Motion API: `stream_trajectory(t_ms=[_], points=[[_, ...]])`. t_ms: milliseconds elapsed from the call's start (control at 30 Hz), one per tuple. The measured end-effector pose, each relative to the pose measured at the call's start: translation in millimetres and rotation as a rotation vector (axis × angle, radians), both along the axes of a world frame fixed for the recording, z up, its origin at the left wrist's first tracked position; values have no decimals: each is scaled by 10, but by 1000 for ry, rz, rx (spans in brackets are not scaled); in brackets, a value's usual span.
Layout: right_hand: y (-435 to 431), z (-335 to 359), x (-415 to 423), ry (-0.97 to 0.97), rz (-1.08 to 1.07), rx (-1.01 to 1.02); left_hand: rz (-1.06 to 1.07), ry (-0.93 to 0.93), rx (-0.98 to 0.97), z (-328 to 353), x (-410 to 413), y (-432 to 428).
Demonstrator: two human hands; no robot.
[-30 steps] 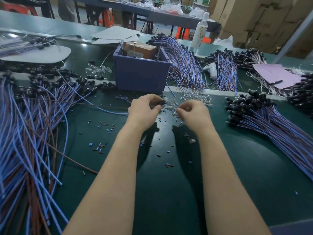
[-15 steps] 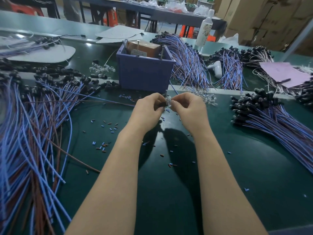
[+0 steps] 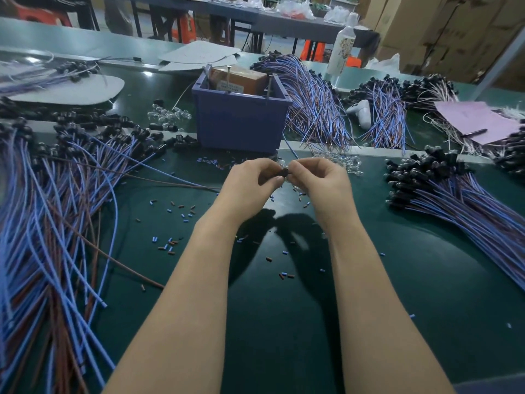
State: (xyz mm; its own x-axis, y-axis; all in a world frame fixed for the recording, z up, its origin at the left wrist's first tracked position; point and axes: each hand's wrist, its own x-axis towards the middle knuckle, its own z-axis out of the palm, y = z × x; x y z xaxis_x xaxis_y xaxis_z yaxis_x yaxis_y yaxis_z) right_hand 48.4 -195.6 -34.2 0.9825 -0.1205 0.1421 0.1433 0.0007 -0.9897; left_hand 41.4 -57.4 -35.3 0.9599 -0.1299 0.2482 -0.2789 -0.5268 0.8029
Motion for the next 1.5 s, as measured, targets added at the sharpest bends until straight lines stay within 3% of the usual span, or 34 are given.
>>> stream_trajectory(t_ms=[200, 433, 500, 633, 733, 833, 933, 1067, 1233, 1400, 1500], points=[[70, -77, 18, 130, 14, 291, 21, 41, 70, -16, 11, 20], [182, -83, -15, 142, 7, 212, 65, 8, 95, -13, 25, 21], [138, -18, -32, 140, -11, 63, 86, 1, 53, 16, 19, 1], [-177, 169, -91, 114, -161, -495, 151, 10, 32, 45, 16, -46], [-477, 314, -249, 337, -158, -896, 183, 34, 60, 13, 31, -28], [-488, 323, -374, 524, 90, -1039, 181, 55, 51, -15, 45, -25], [-342, 235, -345, 537, 197, -1068, 182, 53, 46, -26, 44, -29], [-220, 159, -53, 398, 28, -1012, 194, 46, 17, -48, 54, -8], [26, 78, 237, 151, -170, -759, 197, 33, -16, -72, 66, -4], [57, 44, 172, 26, -150, -516, 213, 8, -79, -87, 77, -7], [121, 56, 70, 64, 79, -284, 163, -47, -117, -46, 57, -50]])
